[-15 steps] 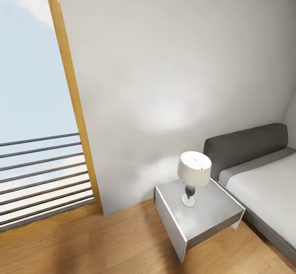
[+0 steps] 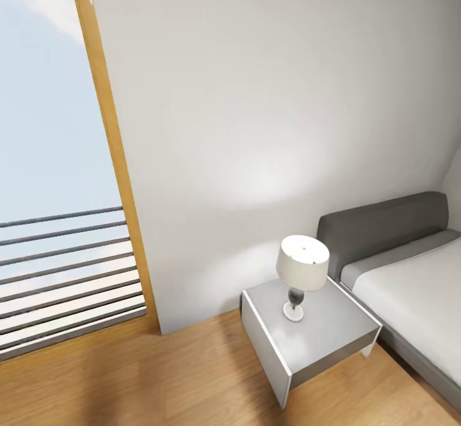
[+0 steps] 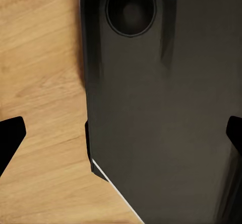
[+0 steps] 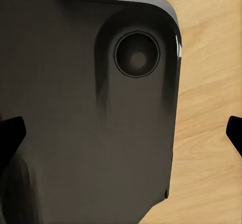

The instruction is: Attach the digital camera to the camera tripod in the bedroom.

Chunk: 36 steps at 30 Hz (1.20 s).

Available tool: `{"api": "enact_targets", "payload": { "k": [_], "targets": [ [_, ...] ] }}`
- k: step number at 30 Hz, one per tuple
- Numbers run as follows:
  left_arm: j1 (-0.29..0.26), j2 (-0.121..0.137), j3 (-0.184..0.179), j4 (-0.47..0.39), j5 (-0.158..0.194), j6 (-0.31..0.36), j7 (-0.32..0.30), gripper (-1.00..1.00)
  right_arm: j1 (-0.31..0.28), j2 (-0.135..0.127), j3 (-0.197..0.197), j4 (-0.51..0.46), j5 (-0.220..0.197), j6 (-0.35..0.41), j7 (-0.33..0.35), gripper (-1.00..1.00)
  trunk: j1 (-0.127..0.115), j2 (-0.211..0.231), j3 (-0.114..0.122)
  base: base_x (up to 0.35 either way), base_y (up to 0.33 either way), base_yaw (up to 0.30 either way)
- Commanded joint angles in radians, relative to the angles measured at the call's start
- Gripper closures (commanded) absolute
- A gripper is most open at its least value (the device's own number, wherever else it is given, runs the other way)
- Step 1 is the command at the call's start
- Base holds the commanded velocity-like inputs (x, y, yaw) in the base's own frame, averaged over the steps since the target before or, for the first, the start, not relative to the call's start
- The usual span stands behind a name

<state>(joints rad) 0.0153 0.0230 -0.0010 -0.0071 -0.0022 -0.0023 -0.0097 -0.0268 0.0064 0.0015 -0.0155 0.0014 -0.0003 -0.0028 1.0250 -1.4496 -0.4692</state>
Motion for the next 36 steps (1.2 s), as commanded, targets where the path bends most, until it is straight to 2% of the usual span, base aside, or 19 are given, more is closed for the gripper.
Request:
{"api": "enact_targets", "payload": {
  "k": [1,19,23,36],
  "targets": [
    [0.000,0.000,0.000,-0.001,0.000,0.000,-0.001,-1.00,0.000,0.000,0.000,0.000,0.000,0.000,0.000,-1.00,0.000,0.000,-0.001,0.000,0.000,0.000],
    [0.000,0.000,0.000,0.000,0.001,0.000,-0.001,-1.00,0.000,0.000,0.001,0.000,0.000,0.000,0.001,-1.00,0.000,0.000,-0.001,0.000,0.000,0.000],
    [0.001,0.012,0.001,-0.001,0.007,0.003,0.003,-1.00,-0.008,-0.005,0.000,-0.005,-0.004,0.000,0.006,-1.00,0.000,0.000,-0.001,0.000,0.000,-0.012],
    [0.002,0.015,-0.001,-0.002,0.007,0.002,0.006,-1.00,-0.013,-0.008,0.006,-0.009,0.001,-0.018,0.009,-1.00,0.000,0.000,-0.010,0.000,0.000,-0.170]
  ]
}}
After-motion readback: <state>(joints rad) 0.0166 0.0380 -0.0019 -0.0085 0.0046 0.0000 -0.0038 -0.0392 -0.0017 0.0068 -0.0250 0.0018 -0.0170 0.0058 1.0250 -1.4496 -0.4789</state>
